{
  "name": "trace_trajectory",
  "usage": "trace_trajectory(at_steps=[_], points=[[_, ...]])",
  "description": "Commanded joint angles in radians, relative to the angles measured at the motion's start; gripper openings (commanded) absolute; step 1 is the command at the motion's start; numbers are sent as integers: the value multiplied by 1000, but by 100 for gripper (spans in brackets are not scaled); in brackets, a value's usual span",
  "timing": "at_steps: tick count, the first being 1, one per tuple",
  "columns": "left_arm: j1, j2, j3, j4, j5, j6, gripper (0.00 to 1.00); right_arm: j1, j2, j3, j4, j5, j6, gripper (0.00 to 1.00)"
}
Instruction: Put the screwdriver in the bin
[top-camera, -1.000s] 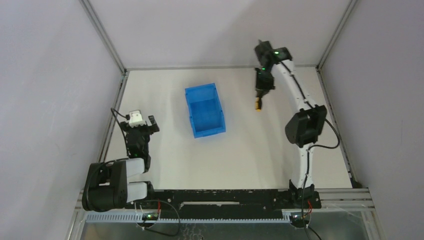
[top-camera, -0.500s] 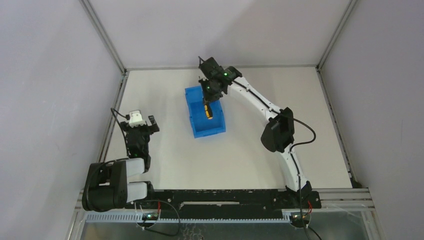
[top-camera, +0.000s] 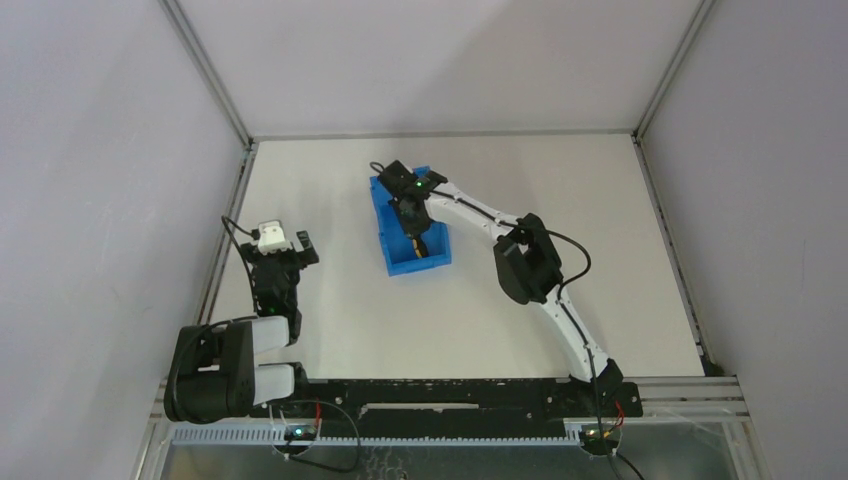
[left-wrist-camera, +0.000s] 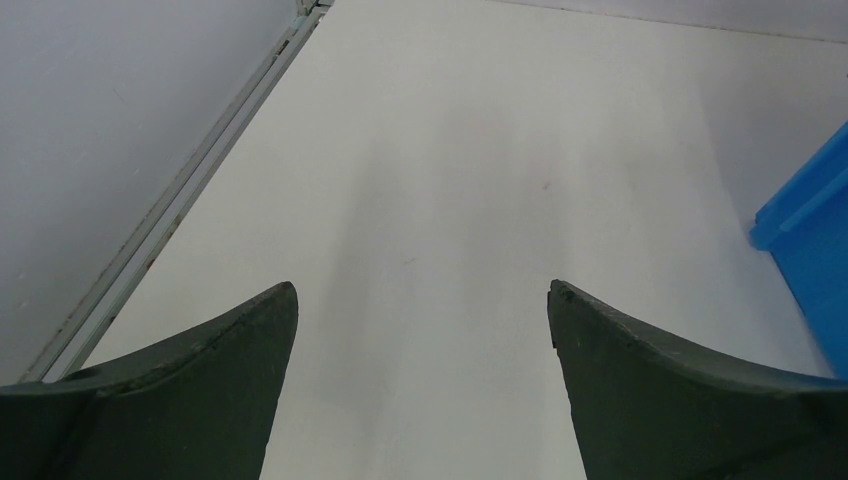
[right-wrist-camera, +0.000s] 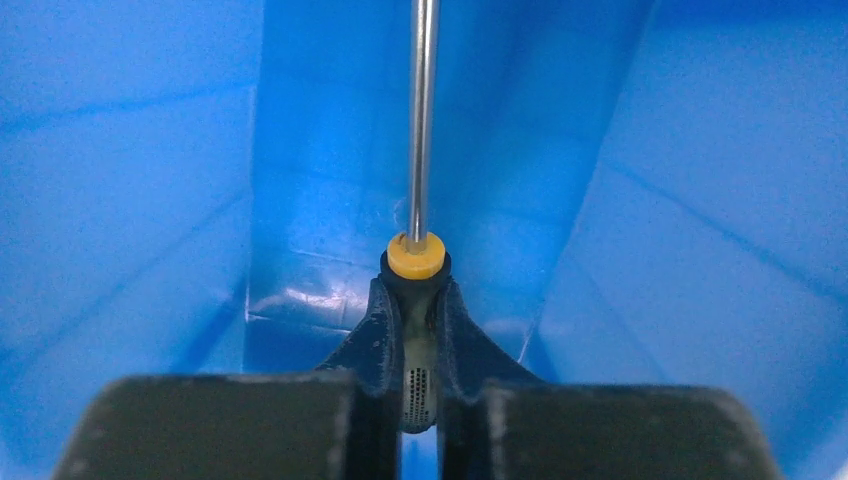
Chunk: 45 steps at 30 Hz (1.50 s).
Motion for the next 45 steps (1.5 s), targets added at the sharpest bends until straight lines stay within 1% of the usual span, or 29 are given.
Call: trace_trajectory(at_steps=[1, 3, 5, 9, 14, 15, 16, 17, 19, 20, 23, 26, 29, 31, 34, 38, 40, 45], points=[[1, -2, 47, 26, -8, -6, 100, 25, -45, -38, 74, 46, 17, 21], [1, -2, 46, 26, -8, -5, 100, 27, -42, -43, 71, 51, 37, 34], [1, -2, 46, 26, -9, -5, 100, 30, -47, -42, 69, 53, 53, 43], [1, -2, 48, 26, -9, -5, 100, 39, -103, -34, 73, 67, 71, 49], [1, -2, 47, 26, -8, -5, 100, 51, -218, -24, 81, 69, 72, 49], [1, -2, 45, 26, -9, -5, 100, 52, -244, -26, 81, 69, 69, 51], [1, -2, 47, 26, -8, -5, 100, 54, -270, -26, 80, 69, 66, 54], [1, -2, 47, 26, -9, -5, 100, 54, -295, -28, 77, 65, 59, 61], [1, -2, 47, 26, -8, -5, 100, 56, -351, -47, 82, 38, 44, 97], [1, -2, 47, 26, -8, -5, 100, 56, -385, -62, 87, 32, 38, 99], [1, -2, 48, 26, -8, -5, 100, 57, -492, -139, 122, 29, 17, 100], [1, -2, 47, 26, -9, -5, 100, 47, -633, -268, 201, 25, -6, 100], [0, -2, 46, 26, -8, -5, 100, 16, -773, -456, 286, 12, -4, 100], [1, -2, 47, 26, -8, -5, 100, -27, -887, -608, 371, -36, 21, 100], [1, -2, 47, 26, -9, -5, 100, -120, -1061, -846, 497, -111, 71, 100], [1, -2, 46, 26, -8, -5, 100, -264, -1226, -1058, 512, -118, 101, 100], [1, -2, 47, 26, -8, -5, 100, -359, -1306, -1165, 524, -138, 105, 100], [1, -2, 47, 26, -8, -5, 100, -541, -1465, -1468, 619, -231, 165, 100]])
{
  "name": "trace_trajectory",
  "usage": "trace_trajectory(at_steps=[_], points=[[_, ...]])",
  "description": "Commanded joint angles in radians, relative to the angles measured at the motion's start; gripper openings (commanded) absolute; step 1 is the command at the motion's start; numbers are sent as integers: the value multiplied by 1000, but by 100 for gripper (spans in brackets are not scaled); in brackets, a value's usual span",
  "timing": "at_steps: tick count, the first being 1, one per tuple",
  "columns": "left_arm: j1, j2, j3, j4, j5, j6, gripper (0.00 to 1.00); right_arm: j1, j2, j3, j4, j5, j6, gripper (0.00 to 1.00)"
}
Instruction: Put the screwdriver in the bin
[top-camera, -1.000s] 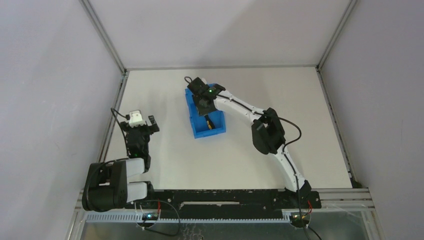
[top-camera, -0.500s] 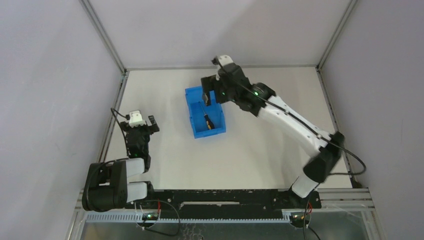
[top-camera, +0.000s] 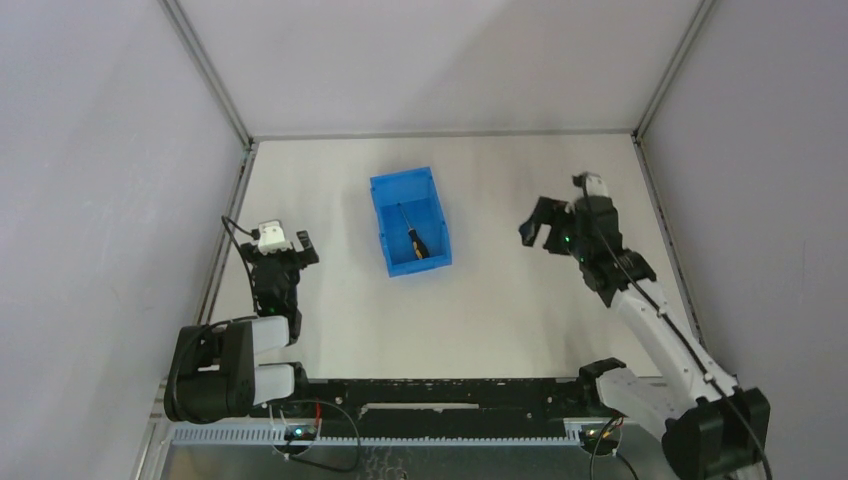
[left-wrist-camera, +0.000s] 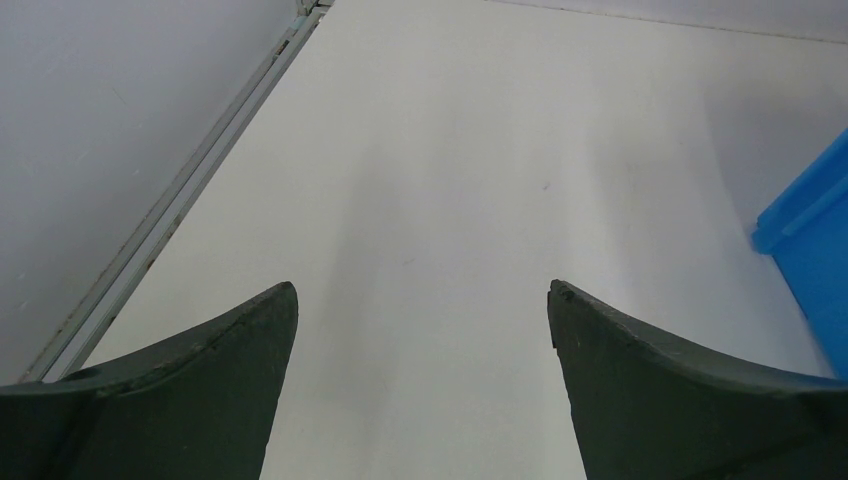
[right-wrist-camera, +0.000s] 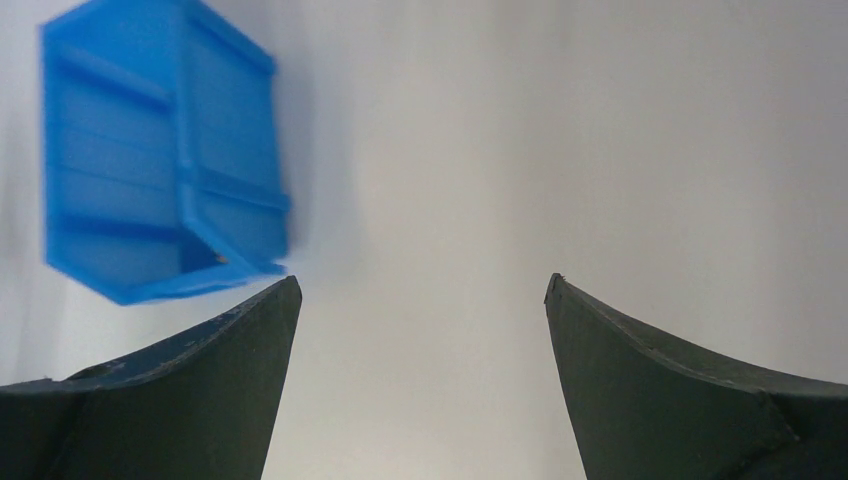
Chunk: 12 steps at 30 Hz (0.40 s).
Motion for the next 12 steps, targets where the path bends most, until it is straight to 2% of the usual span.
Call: trace_trajectory(at_steps=[1, 7, 12], points=[[0, -2, 47, 26, -9, -5, 100, -106, -112, -200, 121, -88, 75, 100], [1, -2, 46, 26, -8, -5, 100, -181, -175, -394, 207, -92, 114, 100], [1, -2, 47, 26, -8, -5, 100, -193, -146, -445, 276, -123, 122, 100]])
